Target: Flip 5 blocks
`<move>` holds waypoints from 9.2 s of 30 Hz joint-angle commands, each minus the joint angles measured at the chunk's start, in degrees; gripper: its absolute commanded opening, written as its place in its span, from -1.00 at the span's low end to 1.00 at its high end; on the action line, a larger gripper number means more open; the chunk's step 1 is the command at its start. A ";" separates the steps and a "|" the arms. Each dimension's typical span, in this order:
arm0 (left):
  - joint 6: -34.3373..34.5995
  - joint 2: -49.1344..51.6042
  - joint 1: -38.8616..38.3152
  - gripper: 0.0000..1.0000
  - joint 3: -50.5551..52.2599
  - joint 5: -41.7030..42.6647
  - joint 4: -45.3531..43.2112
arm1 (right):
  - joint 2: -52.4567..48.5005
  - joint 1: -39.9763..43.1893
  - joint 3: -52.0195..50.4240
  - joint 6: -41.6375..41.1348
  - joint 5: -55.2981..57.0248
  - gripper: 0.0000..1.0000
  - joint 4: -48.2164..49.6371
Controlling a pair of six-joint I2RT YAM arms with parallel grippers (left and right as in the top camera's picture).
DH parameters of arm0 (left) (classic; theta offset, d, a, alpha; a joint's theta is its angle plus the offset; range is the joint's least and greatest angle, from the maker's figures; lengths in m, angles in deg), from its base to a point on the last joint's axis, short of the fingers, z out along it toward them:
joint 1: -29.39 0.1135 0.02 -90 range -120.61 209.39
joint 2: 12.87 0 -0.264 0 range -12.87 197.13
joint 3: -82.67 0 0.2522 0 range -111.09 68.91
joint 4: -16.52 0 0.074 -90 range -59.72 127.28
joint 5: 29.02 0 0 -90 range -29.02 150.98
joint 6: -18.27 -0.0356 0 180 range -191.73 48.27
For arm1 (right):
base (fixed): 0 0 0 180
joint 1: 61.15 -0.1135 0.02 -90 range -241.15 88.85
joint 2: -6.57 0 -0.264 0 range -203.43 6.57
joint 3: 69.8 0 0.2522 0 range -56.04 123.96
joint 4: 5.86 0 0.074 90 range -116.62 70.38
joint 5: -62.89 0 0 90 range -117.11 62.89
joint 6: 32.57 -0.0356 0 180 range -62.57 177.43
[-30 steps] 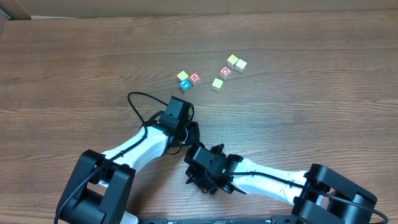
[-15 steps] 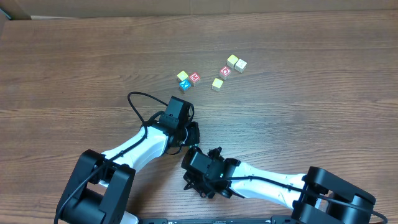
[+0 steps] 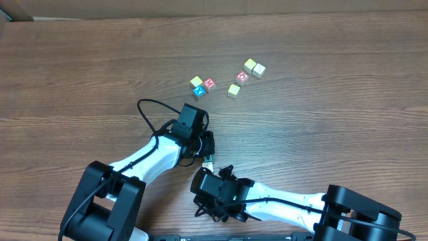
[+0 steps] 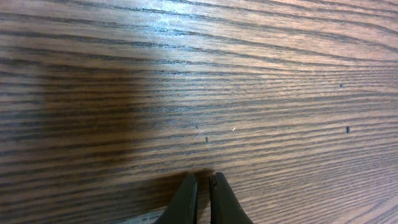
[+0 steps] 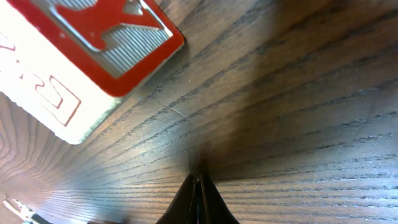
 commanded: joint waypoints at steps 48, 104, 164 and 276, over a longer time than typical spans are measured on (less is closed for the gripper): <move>1.05 3.30 15.65 -0.92 0.04 -6.01 11.96 | -0.22 10.67 0.52 14.71 0.85 -0.93 -16.85; 1.03 3.30 15.58 -0.92 0.04 1.62 16.83 | -0.22 20.94 0.52 58.66 -1.68 -0.92 7.15; -4.70 -38.27 15.54 -0.92 -14.38 -11.72 38.60 | 8.07 27.36 32.48 62.31 16.87 -0.10 -43.50; -11.87 -76.56 15.54 1.00 -26.38 -26.51 64.04 | 87.10 60.61 -15.06 86.38 4.83 1.00 -12.81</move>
